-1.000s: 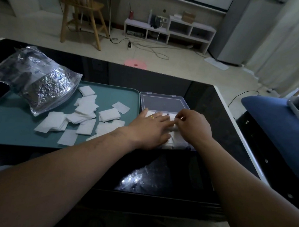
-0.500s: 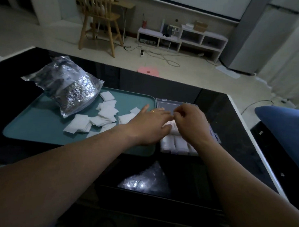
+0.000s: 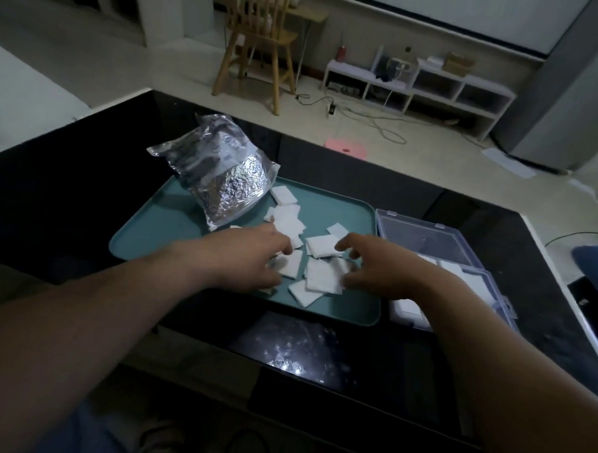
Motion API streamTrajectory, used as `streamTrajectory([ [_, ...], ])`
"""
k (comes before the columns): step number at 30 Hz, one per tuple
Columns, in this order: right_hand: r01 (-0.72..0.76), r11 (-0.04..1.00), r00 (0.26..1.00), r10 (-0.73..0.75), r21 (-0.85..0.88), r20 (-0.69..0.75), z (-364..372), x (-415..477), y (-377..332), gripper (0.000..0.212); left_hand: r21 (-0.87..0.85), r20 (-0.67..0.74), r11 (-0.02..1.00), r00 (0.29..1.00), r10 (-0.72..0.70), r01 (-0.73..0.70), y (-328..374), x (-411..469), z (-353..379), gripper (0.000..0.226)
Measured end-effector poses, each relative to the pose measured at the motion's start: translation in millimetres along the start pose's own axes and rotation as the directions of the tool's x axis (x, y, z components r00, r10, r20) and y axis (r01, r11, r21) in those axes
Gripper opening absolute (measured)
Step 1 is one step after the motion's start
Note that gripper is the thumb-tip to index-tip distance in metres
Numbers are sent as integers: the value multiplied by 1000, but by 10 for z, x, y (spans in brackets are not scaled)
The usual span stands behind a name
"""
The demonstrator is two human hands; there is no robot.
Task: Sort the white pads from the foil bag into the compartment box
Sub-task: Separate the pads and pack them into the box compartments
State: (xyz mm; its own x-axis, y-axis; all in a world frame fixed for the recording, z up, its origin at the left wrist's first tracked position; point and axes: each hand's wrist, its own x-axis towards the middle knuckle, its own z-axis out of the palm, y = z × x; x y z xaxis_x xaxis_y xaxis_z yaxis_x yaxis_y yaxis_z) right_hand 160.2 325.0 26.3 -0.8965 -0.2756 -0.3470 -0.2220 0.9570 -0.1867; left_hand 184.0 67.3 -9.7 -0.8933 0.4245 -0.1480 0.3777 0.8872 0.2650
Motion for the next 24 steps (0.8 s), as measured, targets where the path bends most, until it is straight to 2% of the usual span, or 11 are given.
streamTrajectory([
  [2,-27,1000,1000,27,-4,7,54,30,-43,65,-4,5,1000,1000,-8,8,67,62,-21,55],
  [5,-95,995,993,95,12,-67,139,83,-142,67,4,11,999,999,-38,38,137,141,-39,50],
  [10,-133,985,990,137,106,-35,234,145,-239,48,-1,26,999,999,-43,44,129,110,-15,46],
  [13,-97,983,992,108,157,-63,210,97,-240,36,-59,-74,998,997,-27,23,132,112,16,45],
  [15,-49,958,993,78,281,-94,180,55,-209,30,-143,-166,990,986,-15,-9,182,144,29,49],
  [19,33,776,996,29,630,-87,93,-38,-93,20,-412,-161,910,987,-14,-54,336,228,-4,56],
  [21,31,688,998,12,725,-54,72,-55,-55,19,-502,-152,863,988,-21,-58,371,264,-15,44],
  [24,18,558,1000,1,830,-22,80,-60,-33,25,-613,-192,787,979,-70,-64,399,308,-10,12],
])
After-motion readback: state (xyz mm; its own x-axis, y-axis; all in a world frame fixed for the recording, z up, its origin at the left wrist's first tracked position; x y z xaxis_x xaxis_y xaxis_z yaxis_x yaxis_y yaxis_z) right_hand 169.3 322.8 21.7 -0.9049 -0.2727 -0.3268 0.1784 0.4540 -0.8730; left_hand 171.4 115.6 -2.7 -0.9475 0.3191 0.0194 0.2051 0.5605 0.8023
